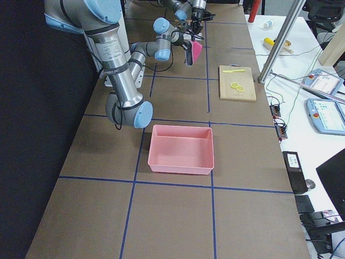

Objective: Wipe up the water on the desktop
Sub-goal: 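Bring the cloth to the right gripper and grasp it with the right gripper, then open the left gripper and withdraw it while the right gripper holds the cloth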

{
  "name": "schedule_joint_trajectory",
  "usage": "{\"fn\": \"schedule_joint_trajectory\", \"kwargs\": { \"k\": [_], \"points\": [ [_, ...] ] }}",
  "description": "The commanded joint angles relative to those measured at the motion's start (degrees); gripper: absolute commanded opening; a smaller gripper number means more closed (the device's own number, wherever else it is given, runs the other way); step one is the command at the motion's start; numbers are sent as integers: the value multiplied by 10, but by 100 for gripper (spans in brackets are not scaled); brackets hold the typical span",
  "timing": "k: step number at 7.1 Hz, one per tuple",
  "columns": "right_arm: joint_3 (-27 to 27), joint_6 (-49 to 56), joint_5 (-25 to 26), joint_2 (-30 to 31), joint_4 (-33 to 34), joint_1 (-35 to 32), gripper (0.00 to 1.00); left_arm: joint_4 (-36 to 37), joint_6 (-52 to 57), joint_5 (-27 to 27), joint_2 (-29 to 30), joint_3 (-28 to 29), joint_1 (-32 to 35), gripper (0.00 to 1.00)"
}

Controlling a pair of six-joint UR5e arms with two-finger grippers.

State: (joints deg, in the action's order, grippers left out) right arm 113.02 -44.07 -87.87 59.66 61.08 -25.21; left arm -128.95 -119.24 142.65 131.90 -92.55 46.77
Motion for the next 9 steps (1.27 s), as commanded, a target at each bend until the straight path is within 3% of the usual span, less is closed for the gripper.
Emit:
{"fn": "schedule_joint_trajectory", "kwargs": {
  "k": [1,2,7,8,9],
  "points": [
    [1,-1,0,0,-1,0,0,-5,8,1,-1,-6,0,84],
    [1,-1,-1,0,0,0,0,-9,11,0,-4,-8,1,100],
    [22,-8,-4,5,10,-4,0,-9,13,0,-7,-14,4,100],
    [52,-41,-20,22,41,-4,0,-6,16,-5,-11,-21,27,100],
    [82,-60,-40,24,115,-4,0,-5,20,-8,-30,-38,66,100]
  ]
}}
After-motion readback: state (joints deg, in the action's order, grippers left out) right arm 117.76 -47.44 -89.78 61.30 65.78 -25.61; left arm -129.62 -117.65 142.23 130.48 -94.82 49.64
